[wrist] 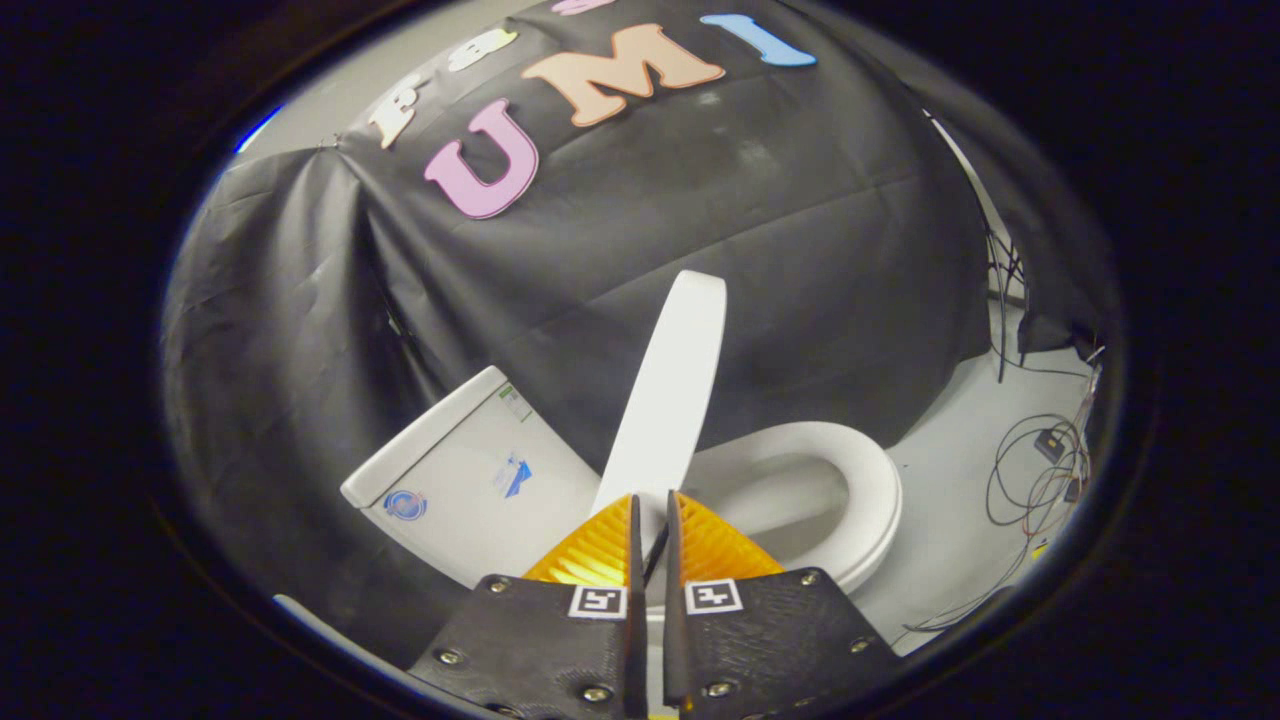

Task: Open the toilet lid.

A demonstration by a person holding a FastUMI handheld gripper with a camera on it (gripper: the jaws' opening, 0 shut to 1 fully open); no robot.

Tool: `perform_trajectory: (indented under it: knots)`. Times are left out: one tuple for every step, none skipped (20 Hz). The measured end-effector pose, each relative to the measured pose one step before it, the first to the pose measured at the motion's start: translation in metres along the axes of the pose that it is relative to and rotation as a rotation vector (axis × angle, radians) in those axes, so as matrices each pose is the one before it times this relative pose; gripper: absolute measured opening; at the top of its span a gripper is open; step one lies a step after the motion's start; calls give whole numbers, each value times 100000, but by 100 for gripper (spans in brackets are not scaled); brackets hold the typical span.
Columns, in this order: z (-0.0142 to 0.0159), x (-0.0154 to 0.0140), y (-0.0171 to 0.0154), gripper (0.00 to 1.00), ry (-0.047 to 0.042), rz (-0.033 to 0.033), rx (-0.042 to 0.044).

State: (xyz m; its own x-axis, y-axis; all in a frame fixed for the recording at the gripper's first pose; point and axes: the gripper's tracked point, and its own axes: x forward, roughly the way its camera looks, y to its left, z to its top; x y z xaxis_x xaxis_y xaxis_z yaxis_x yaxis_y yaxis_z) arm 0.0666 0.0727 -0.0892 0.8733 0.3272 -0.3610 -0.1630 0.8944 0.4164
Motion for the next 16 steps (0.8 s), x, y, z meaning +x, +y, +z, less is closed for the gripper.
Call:
perform_trajectory:
  knots:
    - [146,61,359,7,-176,223,-1202]
    - [166,-6,425,7,-502,107,-1337]
    - [107,60,341,7,-70,-270,-1487]
    - [103,-66,419,7,-333,-273,-1475]
    - [154,44,488,7,-289,40,-1870]
    - [178,10,445,7,-384,-120,-1878]
    - [231,60,358,7,-400,-251,-1645]
    - [77,11,471,7,-421,-153,-1520]
    - [168,54,447,7,-431,-204,-1444]
    - [46,63,406,7,-484,-399,-1084]
    - [166,89,280,7,-288,-389,-863]
    - [176,-9,416,7,-576,24,-889]
    - [170,63,472,7,-439,449,-963]
    - [94,77,570,7,-419,383,-747]
    - [212,49,525,7,-406,359,-1141]
    - [140,-40,483,7,-391,181,-1418]
